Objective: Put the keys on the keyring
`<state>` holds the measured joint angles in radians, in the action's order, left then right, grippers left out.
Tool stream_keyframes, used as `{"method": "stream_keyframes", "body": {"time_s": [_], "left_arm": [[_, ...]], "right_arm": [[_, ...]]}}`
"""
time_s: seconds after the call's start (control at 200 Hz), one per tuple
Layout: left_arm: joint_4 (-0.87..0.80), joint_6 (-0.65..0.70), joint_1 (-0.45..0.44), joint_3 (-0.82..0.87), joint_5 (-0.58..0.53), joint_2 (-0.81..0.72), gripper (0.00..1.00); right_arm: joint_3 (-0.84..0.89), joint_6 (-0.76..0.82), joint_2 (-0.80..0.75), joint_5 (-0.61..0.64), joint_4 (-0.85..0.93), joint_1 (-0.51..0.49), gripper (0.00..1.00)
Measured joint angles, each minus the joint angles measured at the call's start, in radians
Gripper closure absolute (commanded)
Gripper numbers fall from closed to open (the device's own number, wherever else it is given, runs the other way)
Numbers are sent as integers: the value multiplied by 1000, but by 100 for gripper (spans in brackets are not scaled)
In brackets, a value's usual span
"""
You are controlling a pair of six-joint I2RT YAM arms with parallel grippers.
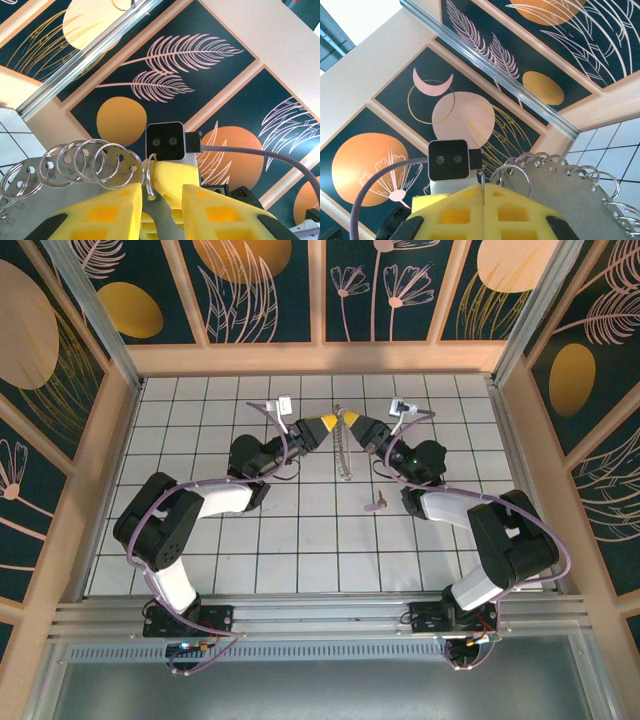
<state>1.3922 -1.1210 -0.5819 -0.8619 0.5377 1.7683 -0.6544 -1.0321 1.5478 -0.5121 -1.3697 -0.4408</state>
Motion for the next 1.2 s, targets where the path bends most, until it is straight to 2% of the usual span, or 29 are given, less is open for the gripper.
{"method": "stream_keyframes", "body": {"time_s": [0.876,1.201], "left_arm": [[3,-10,0,-20,0,16,78],[3,-10,0,-31,0,26,69]], "right_arm": [[-18,-3,26,17,-13,-16,100],[-20,3,33,26,-14,-16,100]]}}
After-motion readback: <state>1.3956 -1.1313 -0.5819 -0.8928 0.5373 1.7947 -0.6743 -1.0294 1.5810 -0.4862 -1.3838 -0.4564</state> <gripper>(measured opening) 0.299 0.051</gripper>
